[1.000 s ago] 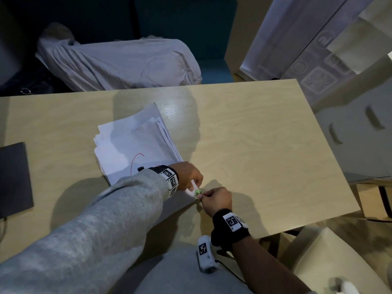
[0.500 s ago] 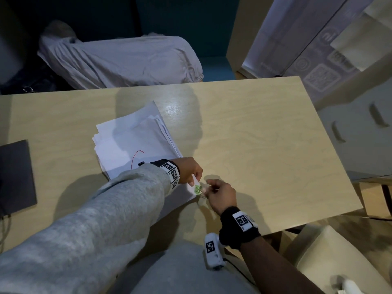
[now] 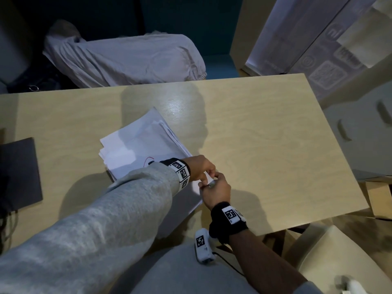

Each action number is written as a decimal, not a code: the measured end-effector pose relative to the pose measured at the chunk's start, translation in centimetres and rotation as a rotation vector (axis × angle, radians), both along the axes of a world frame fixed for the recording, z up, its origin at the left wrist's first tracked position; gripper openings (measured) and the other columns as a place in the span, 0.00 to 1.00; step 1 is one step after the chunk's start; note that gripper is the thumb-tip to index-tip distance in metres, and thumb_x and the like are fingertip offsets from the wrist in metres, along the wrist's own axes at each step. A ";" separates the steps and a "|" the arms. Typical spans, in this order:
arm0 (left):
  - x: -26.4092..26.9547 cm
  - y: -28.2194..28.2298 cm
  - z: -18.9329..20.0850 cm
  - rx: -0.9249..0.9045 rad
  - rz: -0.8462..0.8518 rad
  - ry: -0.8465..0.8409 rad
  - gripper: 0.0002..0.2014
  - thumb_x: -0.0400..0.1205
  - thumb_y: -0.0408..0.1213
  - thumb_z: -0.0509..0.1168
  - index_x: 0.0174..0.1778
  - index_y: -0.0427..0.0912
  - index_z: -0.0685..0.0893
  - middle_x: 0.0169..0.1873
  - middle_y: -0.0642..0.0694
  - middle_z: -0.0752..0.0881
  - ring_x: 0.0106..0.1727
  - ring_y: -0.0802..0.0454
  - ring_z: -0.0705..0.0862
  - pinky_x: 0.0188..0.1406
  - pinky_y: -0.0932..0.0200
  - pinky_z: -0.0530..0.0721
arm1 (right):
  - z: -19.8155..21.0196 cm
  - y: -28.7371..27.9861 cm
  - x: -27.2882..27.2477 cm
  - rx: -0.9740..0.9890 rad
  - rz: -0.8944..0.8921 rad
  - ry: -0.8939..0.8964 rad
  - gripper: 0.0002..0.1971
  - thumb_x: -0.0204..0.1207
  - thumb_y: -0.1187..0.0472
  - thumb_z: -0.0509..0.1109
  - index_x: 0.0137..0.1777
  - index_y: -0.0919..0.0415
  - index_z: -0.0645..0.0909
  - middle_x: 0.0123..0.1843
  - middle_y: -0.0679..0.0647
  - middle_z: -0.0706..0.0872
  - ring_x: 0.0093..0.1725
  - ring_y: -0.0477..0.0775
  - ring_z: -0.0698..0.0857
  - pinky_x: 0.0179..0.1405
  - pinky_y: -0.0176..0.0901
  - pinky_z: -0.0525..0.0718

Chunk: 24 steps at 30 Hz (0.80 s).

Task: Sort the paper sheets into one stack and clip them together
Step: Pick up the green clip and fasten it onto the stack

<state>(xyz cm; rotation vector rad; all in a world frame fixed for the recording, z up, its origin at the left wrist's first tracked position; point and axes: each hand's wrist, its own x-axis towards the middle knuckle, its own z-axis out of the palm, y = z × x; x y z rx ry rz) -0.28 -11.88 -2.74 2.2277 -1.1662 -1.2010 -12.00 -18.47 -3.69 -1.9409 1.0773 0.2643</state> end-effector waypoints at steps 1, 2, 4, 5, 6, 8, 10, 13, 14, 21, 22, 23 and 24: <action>-0.1 0.0 -0.1 0.008 -0.014 -0.007 0.11 0.73 0.28 0.74 0.48 0.45 0.86 0.55 0.43 0.86 0.58 0.45 0.84 0.62 0.47 0.82 | 0.1 -0.1 -0.1 0.009 -0.014 0.000 0.22 0.72 0.59 0.73 0.66 0.57 0.75 0.56 0.58 0.88 0.49 0.59 0.86 0.46 0.40 0.81; -0.1 -0.1 -0.1 0.014 -0.033 -0.016 0.11 0.74 0.28 0.73 0.50 0.44 0.86 0.56 0.43 0.85 0.59 0.45 0.83 0.62 0.47 0.81 | 0.0 -0.1 -0.1 0.016 -0.022 0.003 0.22 0.72 0.58 0.73 0.66 0.58 0.76 0.57 0.58 0.88 0.47 0.57 0.85 0.44 0.38 0.78; 0.0 -0.1 -0.4 0.016 -0.065 -0.045 0.12 0.75 0.28 0.73 0.53 0.42 0.85 0.56 0.43 0.85 0.59 0.45 0.83 0.63 0.47 0.81 | -0.1 -0.3 -0.2 0.030 -0.030 0.010 0.22 0.72 0.58 0.75 0.65 0.58 0.76 0.58 0.58 0.88 0.45 0.55 0.83 0.43 0.36 0.75; 0.1 0.0 -0.3 0.014 -0.078 -0.062 0.12 0.75 0.29 0.73 0.53 0.43 0.85 0.56 0.44 0.85 0.59 0.46 0.83 0.63 0.48 0.81 | 0.0 -0.4 -0.2 0.040 -0.019 0.017 0.23 0.72 0.57 0.75 0.66 0.58 0.77 0.58 0.58 0.87 0.47 0.56 0.84 0.44 0.36 0.74; 0.1 0.1 -0.3 0.011 -0.089 -0.083 0.12 0.75 0.29 0.73 0.54 0.44 0.85 0.56 0.45 0.85 0.59 0.46 0.83 0.62 0.48 0.81 | -0.1 -0.5 -0.1 0.053 0.008 0.034 0.23 0.72 0.56 0.76 0.66 0.59 0.77 0.59 0.58 0.87 0.51 0.58 0.85 0.44 0.35 0.74; 0.2 0.6 -0.3 -0.009 -0.121 -0.174 0.14 0.77 0.31 0.72 0.57 0.48 0.84 0.57 0.48 0.84 0.61 0.48 0.81 0.62 0.52 0.79 | -0.3 -0.9 0.0 0.070 0.089 0.074 0.21 0.73 0.55 0.75 0.64 0.60 0.79 0.59 0.58 0.87 0.56 0.61 0.85 0.46 0.37 0.75; 0.6 1.4 -0.2 -0.045 -0.151 -0.316 0.19 0.79 0.33 0.69 0.66 0.50 0.80 0.65 0.50 0.81 0.67 0.50 0.76 0.69 0.55 0.72 | -0.4 -1.4 0.2 0.064 0.163 0.105 0.17 0.73 0.55 0.73 0.60 0.62 0.82 0.57 0.60 0.89 0.56 0.62 0.86 0.47 0.40 0.79; 1.7 4.0 -0.6 -0.019 -0.027 -0.457 0.25 0.82 0.37 0.64 0.75 0.52 0.70 0.76 0.52 0.69 0.76 0.51 0.68 0.77 0.50 0.62 | -0.6 -2.0 0.3 0.068 0.204 0.105 0.14 0.74 0.58 0.73 0.57 0.63 0.84 0.56 0.61 0.89 0.55 0.61 0.86 0.48 0.39 0.79; 2.0 5.1 -0.8 0.014 0.044 -0.477 0.26 0.82 0.39 0.63 0.77 0.53 0.68 0.78 0.52 0.66 0.78 0.50 0.66 0.78 0.48 0.61 | -0.6 -2.1 0.4 0.062 0.218 0.103 0.14 0.75 0.59 0.72 0.58 0.62 0.84 0.57 0.60 0.89 0.55 0.61 0.85 0.47 0.38 0.78; 2.6 9.8 0.0 0.192 0.046 -0.573 0.43 0.77 0.60 0.65 0.83 0.52 0.52 0.83 0.50 0.59 0.84 0.48 0.55 0.83 0.43 0.51 | 2.6 -3.8 4.8 -0.184 0.699 0.067 0.14 0.75 0.67 0.62 0.58 0.56 0.81 0.55 0.62 0.88 0.53 0.64 0.85 0.47 0.44 0.81; 2.6 9.8 0.2 0.212 0.083 -0.496 0.40 0.76 0.60 0.66 0.82 0.52 0.59 0.80 0.48 0.66 0.82 0.47 0.64 0.80 0.45 0.60 | 3.3 -3.6 5.8 -0.206 0.755 0.040 0.14 0.74 0.67 0.62 0.56 0.54 0.82 0.55 0.62 0.88 0.52 0.63 0.85 0.46 0.45 0.82; 2.5 9.7 0.6 0.230 0.147 -0.397 0.33 0.77 0.57 0.68 0.76 0.51 0.68 0.74 0.46 0.75 0.75 0.45 0.73 0.72 0.48 0.71 | 4.0 -3.4 6.8 -0.214 0.782 0.000 0.14 0.74 0.67 0.62 0.55 0.52 0.82 0.54 0.60 0.88 0.51 0.62 0.85 0.46 0.45 0.83; 2.4 9.7 1.0 0.234 0.217 -0.302 0.23 0.78 0.52 0.68 0.67 0.49 0.77 0.66 0.43 0.82 0.67 0.42 0.81 0.61 0.51 0.77 | 4.6 -3.0 7.6 -0.216 0.772 -0.041 0.14 0.74 0.67 0.63 0.55 0.51 0.82 0.53 0.57 0.87 0.50 0.60 0.85 0.46 0.44 0.82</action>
